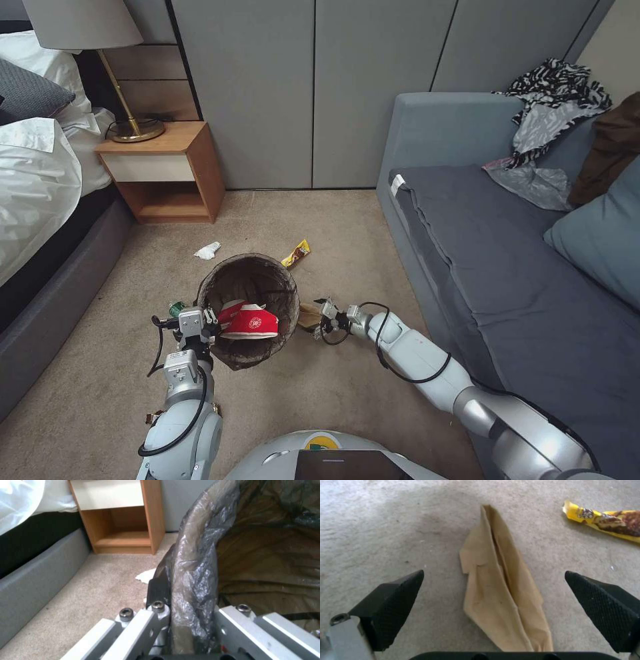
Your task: Pick up the trash bin, then pick up the garbage from the floor and place it into the trash bin.
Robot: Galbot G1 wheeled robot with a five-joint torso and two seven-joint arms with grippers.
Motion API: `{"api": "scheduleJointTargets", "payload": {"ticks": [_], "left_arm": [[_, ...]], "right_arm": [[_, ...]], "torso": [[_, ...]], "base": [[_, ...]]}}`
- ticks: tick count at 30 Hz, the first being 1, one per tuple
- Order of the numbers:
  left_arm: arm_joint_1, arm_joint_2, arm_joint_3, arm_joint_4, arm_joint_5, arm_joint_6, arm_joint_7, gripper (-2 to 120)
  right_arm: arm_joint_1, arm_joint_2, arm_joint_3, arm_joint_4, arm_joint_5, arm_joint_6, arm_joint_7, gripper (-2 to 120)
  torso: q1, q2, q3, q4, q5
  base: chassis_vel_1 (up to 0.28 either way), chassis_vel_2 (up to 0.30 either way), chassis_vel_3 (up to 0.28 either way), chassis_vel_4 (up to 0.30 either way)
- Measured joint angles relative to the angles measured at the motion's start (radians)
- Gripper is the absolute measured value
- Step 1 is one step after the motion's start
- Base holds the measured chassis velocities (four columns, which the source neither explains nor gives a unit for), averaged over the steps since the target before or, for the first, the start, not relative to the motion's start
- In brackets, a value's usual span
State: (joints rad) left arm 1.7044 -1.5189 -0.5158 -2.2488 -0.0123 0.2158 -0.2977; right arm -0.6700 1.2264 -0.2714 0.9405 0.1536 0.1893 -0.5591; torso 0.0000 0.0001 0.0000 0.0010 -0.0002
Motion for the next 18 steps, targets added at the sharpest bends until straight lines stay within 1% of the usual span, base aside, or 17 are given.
{"api": "scheduleJointTargets", "payload": {"ticks": [6,7,10,15,18], "left_arm": [[0.004,0.0,0.0,0.0,0.001,0.0,0.0,3],[0.004,0.0,0.0,0.0,0.001,0.0,0.0,3],[0.007,-0.001,0.001,0.0,0.003,-0.002,0.0,3],[0.008,-0.001,0.001,0.0,0.004,-0.002,0.0,3],[0.01,-0.002,0.001,-0.002,0.005,-0.002,-0.001,3]], "right_arm": [[0.015,0.033,0.031,-0.088,-0.015,0.032,0.0,100],[0.015,0.033,0.031,-0.088,-0.015,0.032,0.0,100],[0.028,0.059,0.041,-0.145,-0.025,0.053,0.001,100],[0.039,0.081,0.046,-0.194,-0.035,0.069,0.0,100],[0.054,0.107,0.06,-0.258,-0.057,0.095,0.002,100]], "torso": [[0.0,0.0,0.0,-0.0001,0.0],[0.0,0.0,0.0,-0.0001,0.0],[0.0,0.0,0.0,0.0001,0.0001],[0.0,0.0,0.0,0.0,0.0002],[0.0,0.0,0.0,0.0001,0.0001]], "base": [[0.0,0.0,0.0,0.0],[0.0,0.0,0.0,0.0],[0.0,0.0,0.0,0.0],[0.0,0.0,0.0,0.0],[0.0,0.0,0.0,0.0]]}}
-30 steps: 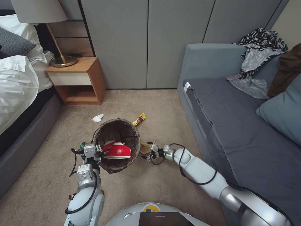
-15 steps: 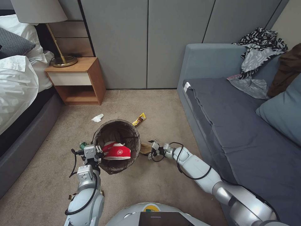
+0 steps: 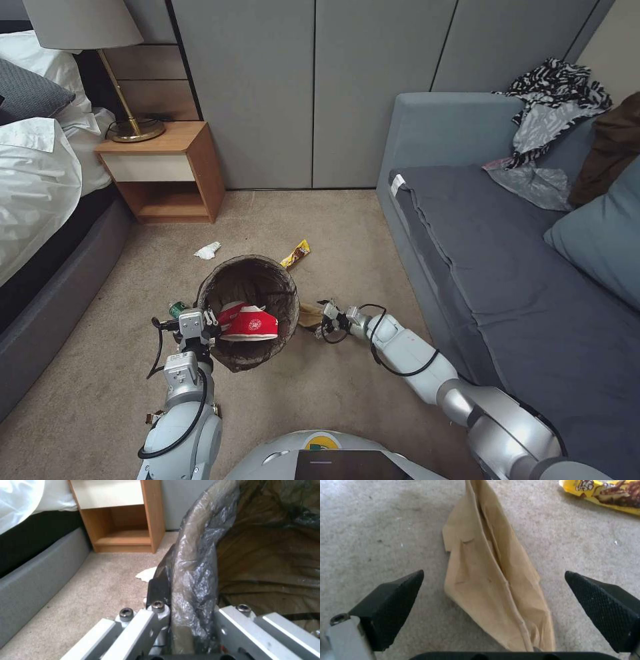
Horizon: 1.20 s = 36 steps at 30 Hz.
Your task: Pick up the trash bin, then pick up the garbage from the floor and place it into the trash bin.
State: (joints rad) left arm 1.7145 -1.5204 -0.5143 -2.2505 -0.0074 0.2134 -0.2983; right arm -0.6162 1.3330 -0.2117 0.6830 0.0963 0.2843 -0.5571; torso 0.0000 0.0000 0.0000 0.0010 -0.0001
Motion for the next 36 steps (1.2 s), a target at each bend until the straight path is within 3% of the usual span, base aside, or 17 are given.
{"api": "scheduleJointTargets", "payload": {"ticks": [6,13,17,19,26,28,30,31,36], "left_arm": [[0.002,-0.002,0.002,0.0,0.003,-0.001,0.0,3],[0.007,-0.003,0.001,-0.001,0.003,-0.004,0.0,3],[0.008,-0.003,0.001,-0.001,0.003,-0.005,0.0,3],[0.008,-0.003,0.001,-0.001,0.003,-0.005,-0.001,3],[0.006,-0.003,0.001,-0.002,0.003,-0.005,-0.001,3],[0.006,-0.003,0.001,-0.003,0.003,-0.005,-0.001,3],[0.005,-0.003,0.001,-0.003,0.002,-0.005,-0.001,3],[0.004,-0.003,0.001,-0.003,0.002,-0.005,-0.001,3],[0.002,-0.002,0.001,-0.003,0.001,-0.005,-0.001,3]], "right_arm": [[0.008,0.015,0.007,-0.032,-0.012,0.014,0.001,98],[0.019,0.034,0.038,-0.101,-0.047,0.047,0.003,69],[0.02,0.037,0.046,-0.117,-0.053,0.053,0.005,59],[0.02,0.039,0.053,-0.125,-0.055,0.057,0.007,47],[0.02,0.041,0.062,-0.14,-0.059,0.065,0.01,26],[0.02,0.042,0.063,-0.144,-0.059,0.067,0.012,15],[0.02,0.042,0.064,-0.146,-0.059,0.068,0.013,13],[0.02,0.042,0.066,-0.148,-0.059,0.07,0.014,4],[0.02,0.042,0.068,-0.148,-0.06,0.072,0.018,0]], "torso": [[0.0,0.0,0.0,0.0,0.0],[0.0,0.0,0.0,0.0,0.0],[0.0,0.0,0.0,0.0,0.0],[0.0,0.0,0.0,-0.0001,0.0],[0.0,0.0,0.0,-0.0001,0.0],[0.0,0.0,0.0,0.0,0.0001],[0.0,0.0,0.0,0.0,0.0001],[0.0,0.0,0.0,0.0,0.0001],[0.0,0.0,0.0,0.0,0.0001]], "base": [[0.0,0.0,0.0,0.0],[0.0,0.0,0.0,0.0],[0.0,0.0,0.0,0.0],[0.0,0.0,0.0,0.0],[0.0,0.0,0.0,0.0],[0.0,0.0,0.0,0.0],[0.0,0.0,0.0,0.0],[0.0,0.0,0.0,0.0],[0.0,0.0,0.0,0.0]]}}
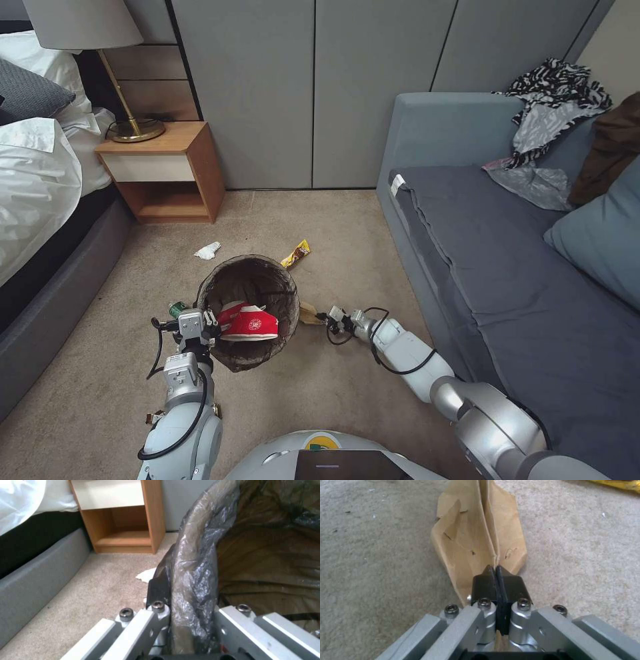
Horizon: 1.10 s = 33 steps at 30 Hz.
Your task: Pick up the trash bin, then pick up the garbage from the floor and place it into the trash bin.
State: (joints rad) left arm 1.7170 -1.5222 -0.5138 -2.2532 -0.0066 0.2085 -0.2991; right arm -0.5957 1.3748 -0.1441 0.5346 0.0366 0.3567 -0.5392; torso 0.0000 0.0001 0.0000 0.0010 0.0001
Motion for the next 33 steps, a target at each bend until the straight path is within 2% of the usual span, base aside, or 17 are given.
{"api": "scheduleJointTargets", "payload": {"ticks": [21,27,30,33], "left_arm": [[-0.003,0.002,-0.001,0.001,-0.003,0.001,0.0,3],[-0.011,0.005,-0.01,0.002,-0.012,0.002,0.0,3],[-0.02,0.006,-0.011,0.01,-0.017,0.003,-0.001,3],[-0.024,0.007,-0.01,0.012,-0.018,0.004,-0.001,3]], "right_arm": [[-0.012,-0.012,0.018,0.021,0.003,0.012,0.046,0],[-0.052,-0.038,0.046,0.127,0.038,0.018,0.111,0],[-0.12,-0.069,0.073,0.263,0.078,0.012,0.152,0],[-0.164,-0.081,0.104,0.325,0.083,0.012,0.166,0]], "torso": [[0.0,0.0,0.0,-0.0001,0.0],[0.0,0.0,0.0,-0.0001,-0.0002],[0.0,0.0,0.0,-0.0003,-0.0002],[0.0,0.0,0.0,-0.0001,-0.0001]], "base": [[0.0,0.0,0.0,0.0],[0.0,0.0,0.0,0.0],[0.0,0.0,0.0,0.0],[0.0,0.0,0.0,0.0]]}}
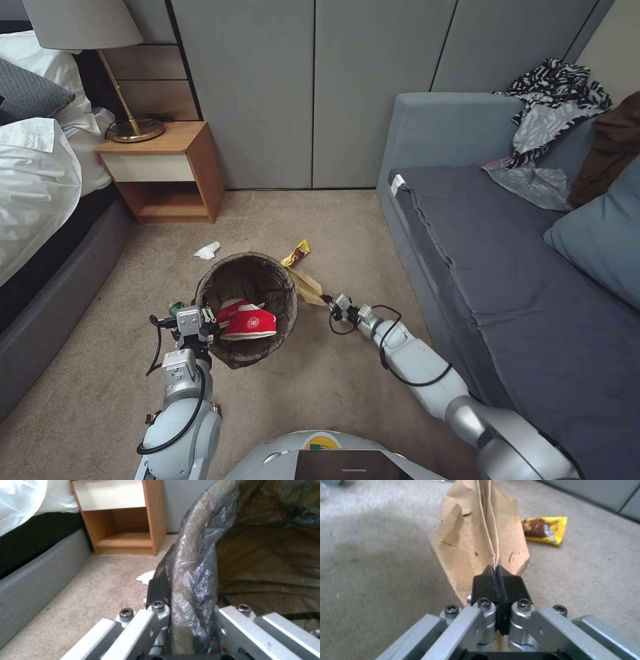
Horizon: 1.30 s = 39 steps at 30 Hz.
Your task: Pick up the trash bin, then pick up the garbage from the floor and place it into the trash bin.
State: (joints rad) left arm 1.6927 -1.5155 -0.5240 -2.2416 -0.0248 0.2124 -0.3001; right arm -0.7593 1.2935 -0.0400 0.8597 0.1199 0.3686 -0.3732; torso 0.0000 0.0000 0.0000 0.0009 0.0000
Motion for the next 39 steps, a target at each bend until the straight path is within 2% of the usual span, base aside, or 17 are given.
{"api": "scheduleJointTargets", "payload": {"ticks": [2,10,12,13,15,16,19,20,25,27,30,35,36,37,39], "left_arm": [[0.0,0.0,0.0,0.0,0.0,0.0,0.0,3],[0.001,0.004,-0.002,-0.001,-0.003,0.001,-0.001,3],[0.001,0.004,0.0,0.003,-0.003,0.001,-0.001,3],[0.001,0.004,0.0,0.003,-0.003,0.001,-0.001,3],[0.001,0.004,0.004,0.01,-0.002,0.001,-0.001,3],[0.001,0.004,0.004,0.01,-0.002,0.001,-0.001,3],[0.001,0.004,0.009,0.012,-0.001,0.001,-0.001,3],[0.001,0.004,0.009,0.012,-0.001,0.001,-0.001,3],[0.001,0.008,0.011,0.016,0.0,0.001,-0.002,3],[0.002,0.008,0.012,0.017,0.0,0.0,-0.002,3],[0.003,0.009,0.021,0.023,0.0,0.0,-0.002,3],[0.005,0.008,0.033,0.025,-0.008,0.003,-0.002,3],[0.006,0.008,0.043,0.025,-0.013,0.008,-0.001,3],[0.006,0.008,0.043,0.025,-0.013,0.008,-0.001,3],[0.006,0.006,0.053,0.022,-0.014,0.013,0.0,3]], "right_arm": [[-0.008,-0.002,0.006,0.01,0.0,0.0,0.002,0],[-0.131,-0.016,0.139,0.138,0.027,0.029,0.028,0],[-0.184,-0.022,0.192,0.23,0.065,0.038,0.037,0],[-0.184,-0.022,0.192,0.23,0.065,0.038,0.037,0],[-0.233,-0.029,0.238,0.341,0.095,0.039,0.049,0],[-0.233,-0.029,0.238,0.341,0.095,0.039,0.049,0],[-0.292,-0.043,0.291,0.488,0.122,0.039,0.06,0],[-0.292,-0.043,0.291,0.488,0.122,0.039,0.06,0],[-0.372,-0.068,0.344,0.677,0.153,0.037,0.065,0],[-0.382,-0.07,0.348,0.706,0.157,0.036,0.065,0],[-0.431,-0.087,0.352,0.853,0.175,0.026,0.066,0],[-0.464,-0.111,0.321,0.971,0.176,0.011,0.066,0],[-0.476,-0.131,0.275,1.033,0.169,-0.003,0.075,0],[-0.476,-0.131,0.275,1.033,0.169,-0.003,0.075,0],[-0.475,-0.15,0.194,1.069,0.144,-0.019,0.089,0]], "torso": [[0.0,0.0,0.0,0.0,0.0],[0.0,0.0,0.0,0.0001,0.0002],[0.0,0.0,0.0,-0.0001,0.0002],[0.0,0.0,0.0,-0.0001,0.0002],[0.0,0.0,0.0,0.0002,0.0],[0.0,0.0,0.0,0.0002,0.0],[0.0,0.0,0.0,0.0001,0.0],[0.0,0.0,0.0,0.0001,0.0],[0.0,0.0,0.0,-0.0001,0.0],[0.0,0.0,0.0,-0.0001,0.0002],[0.0,0.0,0.0,0.0,0.0001],[0.0,0.0,0.0,0.0,0.0],[0.0,0.0,0.0,0.0,-0.0001],[0.0,0.0,0.0,0.0,-0.0001],[0.0,0.0,0.0,0.0,-0.0001]], "base": [[0.0,0.0,0.0,0.0],[0.0,0.0,0.0,0.0],[0.0,0.0,0.0,0.0],[0.0,0.0,0.0,0.0],[0.0,0.0,0.0,0.0],[0.0,0.0,0.0,0.0],[0.0,0.0,0.0,0.0],[0.0,0.0,0.0,0.0],[0.0,0.0,0.0,0.0],[0.0,0.0,0.0,0.0],[0.0,0.0,0.0,0.0],[0.0,0.0,0.0,0.0],[0.0,0.0,0.0,0.0],[0.0,0.0,0.0,0.0],[0.0,0.0,0.0,0.0]]}}
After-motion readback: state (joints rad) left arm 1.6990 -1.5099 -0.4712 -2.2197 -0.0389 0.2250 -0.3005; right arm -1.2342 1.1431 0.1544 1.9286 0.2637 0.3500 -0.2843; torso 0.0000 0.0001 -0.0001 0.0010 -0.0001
